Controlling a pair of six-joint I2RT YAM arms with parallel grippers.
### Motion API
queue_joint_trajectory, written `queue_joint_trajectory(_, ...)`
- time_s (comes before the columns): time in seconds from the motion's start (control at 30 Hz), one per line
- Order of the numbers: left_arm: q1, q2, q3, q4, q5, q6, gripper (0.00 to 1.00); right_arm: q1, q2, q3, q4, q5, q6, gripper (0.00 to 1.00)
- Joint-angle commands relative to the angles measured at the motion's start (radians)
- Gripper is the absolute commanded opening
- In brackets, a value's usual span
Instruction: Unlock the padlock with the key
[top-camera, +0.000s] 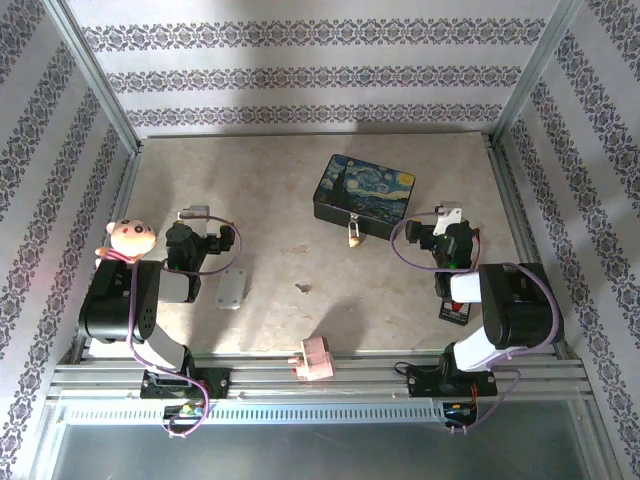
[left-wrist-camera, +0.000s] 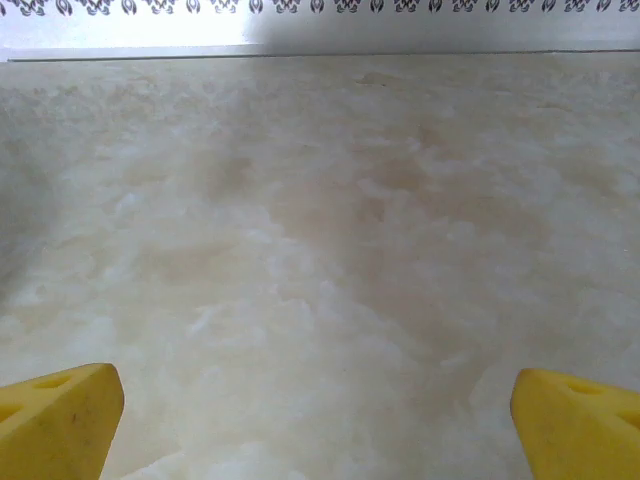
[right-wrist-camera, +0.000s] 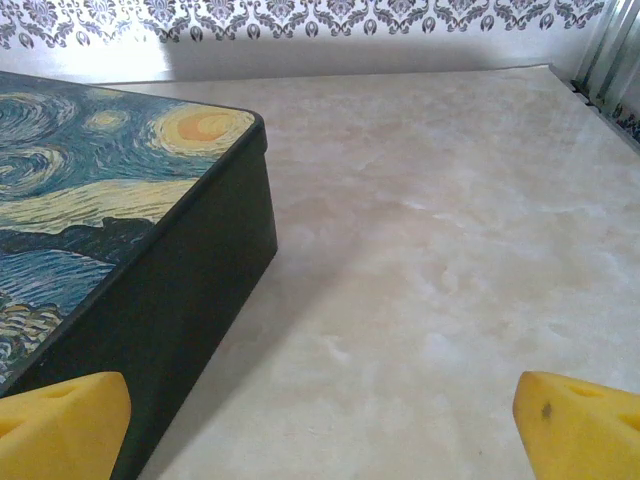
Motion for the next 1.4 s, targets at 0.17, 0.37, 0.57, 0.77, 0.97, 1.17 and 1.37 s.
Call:
queue_joint_trajectory(0.17, 0.008, 0.000, 0.010, -0.009, 0.017, 0.002, 0.99, 0.007, -0.012, 0.020, 0.005, 0.011, -0.006, 0.98)
queue_joint_trajectory(0.37, 0.008, 0.000, 0.010, -0.010, 0.017, 0.002, 0.99, 0.007, -0.013, 0.020, 0.005, 0.011, -0.005, 0.98)
queue_joint_trajectory(0.57, 0.008, 0.000, 0.010, -0.009, 0.017, 0.001, 0.99, 0.007, -0.012, 0.020, 0.005, 0.011, -0.006, 0.98)
queue_joint_trajectory(0.77, 0.008, 0.001, 0.010, -0.011, 0.015, 0.002, 0.99, 0.007, -0.013, 0.020, 0.005, 0.011, -0.006, 0.98)
queue_joint_trajectory(0.97, 0.008, 0.000, 0.011, -0.011, 0.015, 0.002, 0.99, 0.007, -0.013, 0.020, 0.005, 0.011, -0.006, 0.98)
queue_joint_trajectory(1.17, 0.008, -0.006, 0.007, -0.005, 0.000, -0.008, 0.99, 0.007, -0.026, 0.027, -0.017, 0.040, 0.006, 0.98)
queue_joint_trajectory(1.37, 0.008, -0.087, -0.003, -0.057, -0.044, -0.021, 0.99, 0.007, -0.095, 0.056, -0.134, 0.078, 0.017, 0.98)
